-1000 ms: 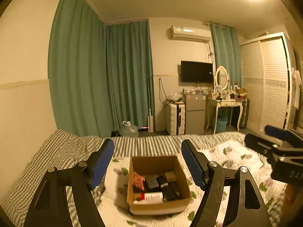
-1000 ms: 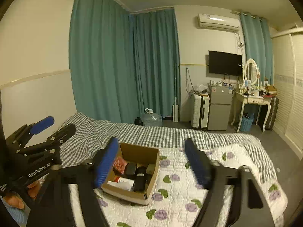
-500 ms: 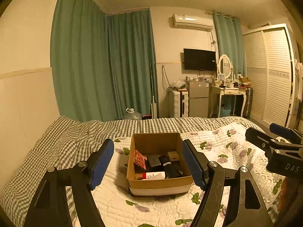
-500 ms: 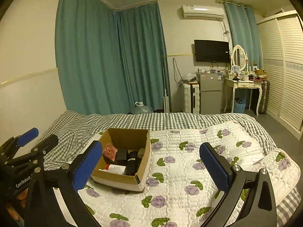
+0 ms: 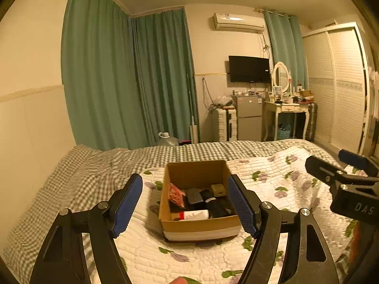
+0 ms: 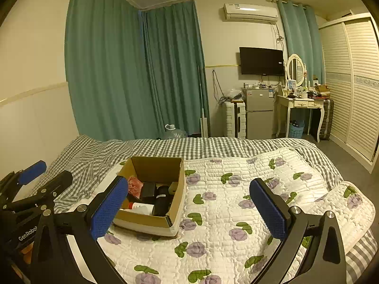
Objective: Organize rigid objects
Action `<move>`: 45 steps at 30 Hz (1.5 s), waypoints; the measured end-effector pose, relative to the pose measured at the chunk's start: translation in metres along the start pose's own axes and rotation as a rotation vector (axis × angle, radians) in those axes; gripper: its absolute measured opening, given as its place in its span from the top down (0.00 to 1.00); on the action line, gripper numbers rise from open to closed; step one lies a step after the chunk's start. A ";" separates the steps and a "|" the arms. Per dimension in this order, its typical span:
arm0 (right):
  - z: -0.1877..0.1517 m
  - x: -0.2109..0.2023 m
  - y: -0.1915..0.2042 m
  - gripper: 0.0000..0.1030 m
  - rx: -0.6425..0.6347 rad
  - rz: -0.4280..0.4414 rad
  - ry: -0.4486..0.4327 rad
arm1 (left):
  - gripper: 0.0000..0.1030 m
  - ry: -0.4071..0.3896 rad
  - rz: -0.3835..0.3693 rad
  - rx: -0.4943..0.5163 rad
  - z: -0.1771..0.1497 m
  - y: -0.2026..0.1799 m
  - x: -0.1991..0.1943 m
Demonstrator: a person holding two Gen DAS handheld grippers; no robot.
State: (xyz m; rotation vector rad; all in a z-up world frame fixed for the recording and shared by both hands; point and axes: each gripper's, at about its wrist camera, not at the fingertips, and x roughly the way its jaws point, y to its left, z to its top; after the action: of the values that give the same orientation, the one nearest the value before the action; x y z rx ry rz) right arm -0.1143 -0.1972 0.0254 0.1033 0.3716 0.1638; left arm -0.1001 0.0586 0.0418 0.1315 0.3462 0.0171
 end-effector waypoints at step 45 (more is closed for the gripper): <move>-0.011 0.004 0.005 0.00 -0.012 -0.012 0.031 | 0.26 0.030 -0.022 -0.013 -0.011 0.007 0.001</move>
State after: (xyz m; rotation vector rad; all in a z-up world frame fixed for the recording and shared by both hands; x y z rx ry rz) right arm -0.1153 -0.1911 0.0149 0.0870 0.4020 0.1558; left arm -0.1023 0.0666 0.0323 0.1146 0.3777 0.0000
